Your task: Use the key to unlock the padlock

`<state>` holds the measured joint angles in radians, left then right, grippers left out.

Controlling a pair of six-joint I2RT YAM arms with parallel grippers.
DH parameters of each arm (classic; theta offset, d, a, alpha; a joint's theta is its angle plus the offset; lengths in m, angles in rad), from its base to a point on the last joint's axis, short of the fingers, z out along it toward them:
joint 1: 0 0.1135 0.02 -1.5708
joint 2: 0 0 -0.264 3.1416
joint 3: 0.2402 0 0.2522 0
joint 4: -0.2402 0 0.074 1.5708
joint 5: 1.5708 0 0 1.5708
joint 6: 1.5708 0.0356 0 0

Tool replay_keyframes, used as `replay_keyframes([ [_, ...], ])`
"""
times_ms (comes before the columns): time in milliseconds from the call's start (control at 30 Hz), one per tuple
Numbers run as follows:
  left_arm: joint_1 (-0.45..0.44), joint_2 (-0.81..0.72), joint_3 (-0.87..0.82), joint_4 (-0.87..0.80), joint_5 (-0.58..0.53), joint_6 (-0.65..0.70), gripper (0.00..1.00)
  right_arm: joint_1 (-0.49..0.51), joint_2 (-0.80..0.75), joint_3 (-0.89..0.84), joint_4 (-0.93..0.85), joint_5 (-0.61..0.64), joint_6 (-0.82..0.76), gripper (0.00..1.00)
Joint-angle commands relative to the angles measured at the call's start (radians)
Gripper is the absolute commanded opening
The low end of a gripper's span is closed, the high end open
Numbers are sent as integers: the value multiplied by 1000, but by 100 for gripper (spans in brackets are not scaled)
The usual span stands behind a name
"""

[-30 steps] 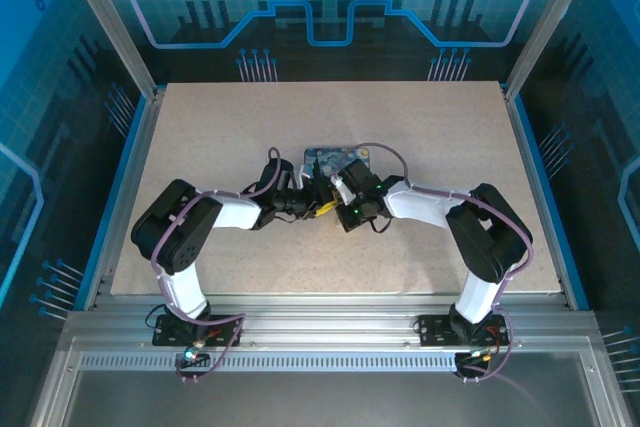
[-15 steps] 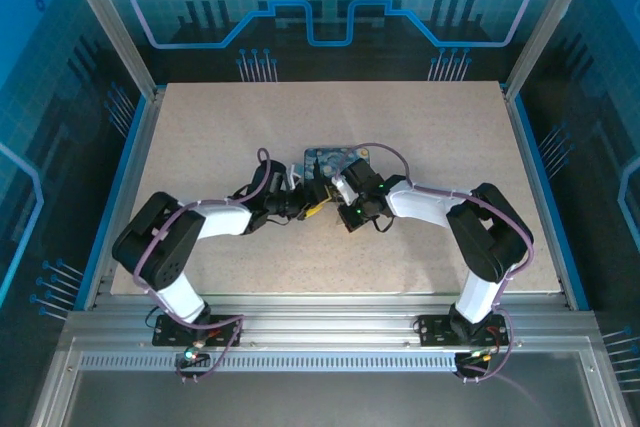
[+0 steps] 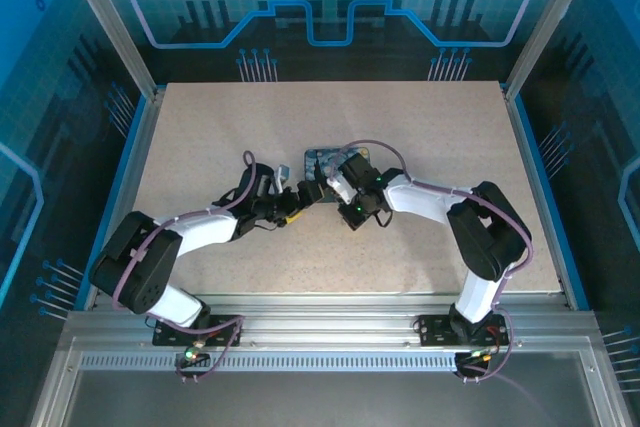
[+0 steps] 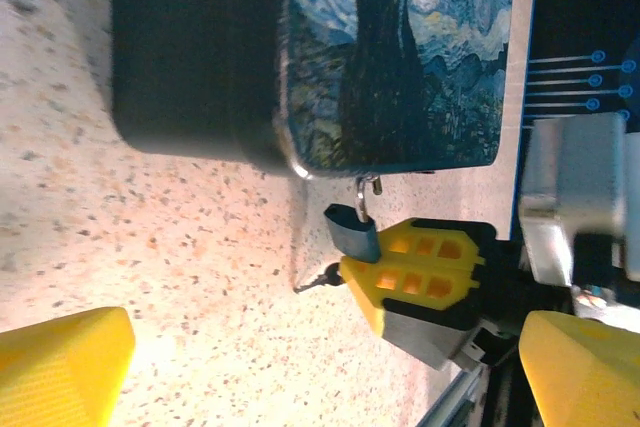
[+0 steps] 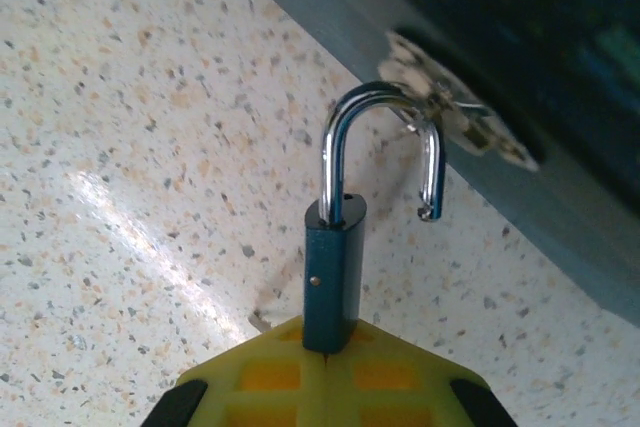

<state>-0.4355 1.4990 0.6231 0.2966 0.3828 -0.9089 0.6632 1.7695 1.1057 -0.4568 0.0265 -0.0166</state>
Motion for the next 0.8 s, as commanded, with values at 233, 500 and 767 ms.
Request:
replay_keyframes([
  [233, 77, 2, 8, -14, -27, 39, 99, 60, 64, 104, -92, 26, -160, 0],
  [500, 83, 37, 54, -19, -27, 37, 99, 94, 106, 108, -90, 87, -229, 0],
  [767, 86, 18, 46, -29, -27, 36, 99, 109, 104, 100, -54, 135, -288, 0],
])
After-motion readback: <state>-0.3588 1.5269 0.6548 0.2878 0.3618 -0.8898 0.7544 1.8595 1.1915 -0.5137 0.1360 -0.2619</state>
